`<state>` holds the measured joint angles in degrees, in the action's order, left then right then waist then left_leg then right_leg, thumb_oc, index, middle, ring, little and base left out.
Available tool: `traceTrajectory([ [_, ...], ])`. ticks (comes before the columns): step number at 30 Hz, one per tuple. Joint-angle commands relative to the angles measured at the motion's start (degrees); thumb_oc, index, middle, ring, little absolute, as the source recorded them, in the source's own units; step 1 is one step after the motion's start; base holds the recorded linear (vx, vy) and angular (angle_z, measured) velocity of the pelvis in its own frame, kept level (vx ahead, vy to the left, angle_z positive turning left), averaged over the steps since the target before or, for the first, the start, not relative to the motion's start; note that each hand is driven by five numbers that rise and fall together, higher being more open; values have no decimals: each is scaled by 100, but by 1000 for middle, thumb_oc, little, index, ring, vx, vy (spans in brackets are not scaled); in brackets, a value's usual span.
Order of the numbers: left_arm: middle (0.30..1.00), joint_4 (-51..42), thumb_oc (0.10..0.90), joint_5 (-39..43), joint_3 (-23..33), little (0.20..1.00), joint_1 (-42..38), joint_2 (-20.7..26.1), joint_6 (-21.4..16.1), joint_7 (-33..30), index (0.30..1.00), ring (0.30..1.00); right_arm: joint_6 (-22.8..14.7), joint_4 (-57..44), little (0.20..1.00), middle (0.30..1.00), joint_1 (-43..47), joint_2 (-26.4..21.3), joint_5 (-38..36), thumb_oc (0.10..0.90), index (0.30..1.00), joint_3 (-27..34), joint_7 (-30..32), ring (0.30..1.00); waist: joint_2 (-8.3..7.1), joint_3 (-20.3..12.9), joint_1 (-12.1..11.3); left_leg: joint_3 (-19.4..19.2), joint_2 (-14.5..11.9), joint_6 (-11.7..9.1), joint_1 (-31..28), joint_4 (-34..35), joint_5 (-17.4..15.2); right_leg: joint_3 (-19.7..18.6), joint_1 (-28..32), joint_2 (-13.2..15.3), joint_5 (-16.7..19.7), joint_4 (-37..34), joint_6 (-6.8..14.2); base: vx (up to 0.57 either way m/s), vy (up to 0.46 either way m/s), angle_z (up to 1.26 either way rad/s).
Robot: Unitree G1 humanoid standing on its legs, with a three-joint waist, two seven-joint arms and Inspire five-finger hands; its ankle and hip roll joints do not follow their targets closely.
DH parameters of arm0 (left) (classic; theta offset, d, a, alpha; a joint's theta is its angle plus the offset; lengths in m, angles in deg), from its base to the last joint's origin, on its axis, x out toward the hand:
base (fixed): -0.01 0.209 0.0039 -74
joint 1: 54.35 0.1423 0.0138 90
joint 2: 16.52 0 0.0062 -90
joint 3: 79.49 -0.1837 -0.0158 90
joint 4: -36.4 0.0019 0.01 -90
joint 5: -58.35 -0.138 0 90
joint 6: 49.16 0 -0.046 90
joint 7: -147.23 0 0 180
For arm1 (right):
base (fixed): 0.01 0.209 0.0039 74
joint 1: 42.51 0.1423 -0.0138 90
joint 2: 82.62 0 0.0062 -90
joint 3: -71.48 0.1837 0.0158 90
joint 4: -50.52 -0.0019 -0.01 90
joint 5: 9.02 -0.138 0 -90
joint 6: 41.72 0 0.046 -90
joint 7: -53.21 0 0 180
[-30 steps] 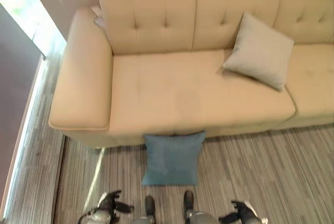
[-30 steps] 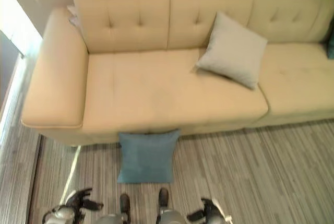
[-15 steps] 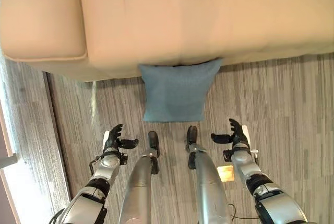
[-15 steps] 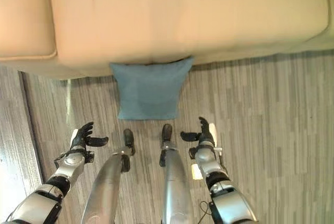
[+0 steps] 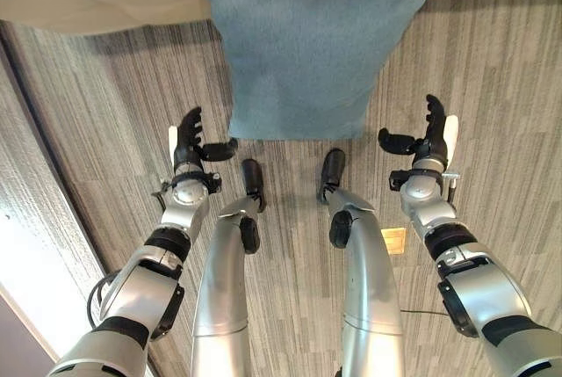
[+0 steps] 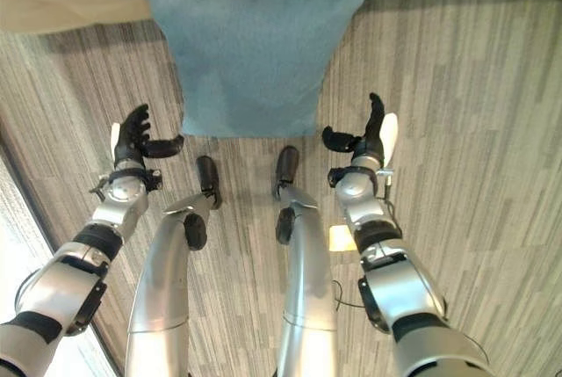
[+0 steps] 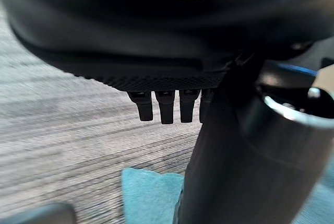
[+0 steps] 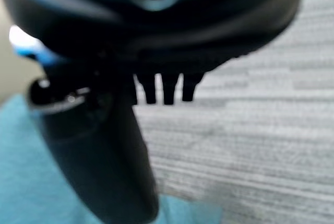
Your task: Pick up all the scattered cushions and arrange them neatly on the sofa.
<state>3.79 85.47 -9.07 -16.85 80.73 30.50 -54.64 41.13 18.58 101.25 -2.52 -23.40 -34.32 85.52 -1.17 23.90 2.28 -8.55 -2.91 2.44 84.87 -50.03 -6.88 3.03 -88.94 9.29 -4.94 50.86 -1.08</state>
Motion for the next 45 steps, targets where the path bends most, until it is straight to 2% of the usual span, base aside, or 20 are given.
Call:
traceTrajectory([
  [1, 900, -43, 800, 227, 142, 900, 342, 303, -368, -125, 900, 900, -233, -232, 900, 900, -373, -190, -263, 800, 900, -156, 230, 900, 201, -495, 115, 397, 170, -190, 152, 263, -153, 3, 306, 36, -619, 122, 411, 56, -39, 3],
  [4, 900, -46, 800, 246, 75, 900, 63, 433, -349, -178, 900, 900, -216, -165, 900, 900, -122, -253, -362, 800, 900, -215, 216, 900, 191, -479, 117, 415, 178, -183, 478, 100, -177, -66, -24, 31, -651, 259, 407, 64, -49, -2],
  [7, 900, -60, 800, 353, 77, 900, -21, 463, -371, -164, 900, 900, -221, -140, 900, 900, -64, -285, -438, 800, 900, -250, 187, 900, 171, -440, 124, 410, 178, -182, 502, 81, -194, -89, -69, 35, -667, 293, 405, 31, -35, 4],
  [12, 900, -259, 800, 690, -145, 900, -617, 679, -395, 65, 900, 900, -354, -165, 900, 900, 464, -471, -1054, 800, 900, -458, -210, 900, 119, -55, 147, 474, 137, -210, 509, -103, -237, -153, -102, 3, -671, 450, 406, 52, -65, 1],
  [19, 900, -414, 800, 757, -447, 900, -1057, 690, -380, 169, 900, 900, -582, -303, 900, 900, 915, -495, -1652, 800, 900, -634, -504, 900, 152, 166, 117, 531, 71, -243, 509, -210, -238, -131, -102, -11, -662, 499, 436, 32, -30, -1],
  [30, 900, -463, 800, 911, -972, 900, -1788, 502, -382, 308, 900, 900, -616, -316, 900, 900, 1850, -103, -2025, 800, 900, -1353, -889, 900, 95, 558, 91, 604, -20, -273, 509, -474, -294, -172, -102, -35, -634, 669, 455, 7, -11, -1],
  [34, 900, -623, 800, 1046, -1126, 900, -1911, 448, -399, 403, 900, 900, -634, -395, 900, 900, 2005, 64, -2189, 800, 900, -1539, -1037, 900, 84, 580, 81, 593, -34, -271, 509, -533, -327, -188, -102, -24, -651, 707, 465, 0, 0, 0],
  [35, 900, -845, 800, 1314, -1120, 900, -1974, 297, -501, 399, 900, 900, -795, -640, 900, 900, 2089, 376, -2544, 800, 900, -1532, -1178, 900, 73, 581, 82, 581, -28, -270, 509, -545, -354, -188, -102, -28, -659, 703, 468, 0, 0, 0],
  [41, 900, -1252, 800, 1659, -993, 900, -2004, -17, -724, 385, 900, 900, -1024, -973, 900, 900, 2220, 945, -2839, 800, 900, -1600, -1477, 900, 88, 581, 57, 619, -5, -261, 509, -530, -352, -190, -102, -68, -624, 653, 491, 6, 21, -2],
  [42, 900, -1261, 800, 1655, -992, 900, -1996, -14, -722, 380, 900, 900, -1027, -971, 709, 709, 2220, 947, -2842, 673, 709, -1600, -1481, 709, 86, 581, 58, 618, -6, -261, 509, -531, -352, -191, -102, -69, -623, 654, 491, 2, 16, -4],
  [44, 300, -1480, 400, 1692, -965, 300, -1995, -58, -832, 372, 300, 300, -1138, -1118, 300, 300, 2243, 1136, -2852, 400, 300, -1634, -1632, 300, 98, 580, 50, 621, 19, -255, 509, -555, -348, -204, -102, -92, -612, 664, 493, 3, 16, -1],
  [45, 300, -1556, 400, 1710, -938, 300, -1971, -50, -868, 353, 300, 300, -1179, -1199, 300, 300, 2228, 1173, -2846, 400, 300, -1622, -1667, 300, 100, 580, 51, 633, 26, -254, 509, -557, -340, -212, -102, -99, -606, 667, 490, 0, 0, 0],
])
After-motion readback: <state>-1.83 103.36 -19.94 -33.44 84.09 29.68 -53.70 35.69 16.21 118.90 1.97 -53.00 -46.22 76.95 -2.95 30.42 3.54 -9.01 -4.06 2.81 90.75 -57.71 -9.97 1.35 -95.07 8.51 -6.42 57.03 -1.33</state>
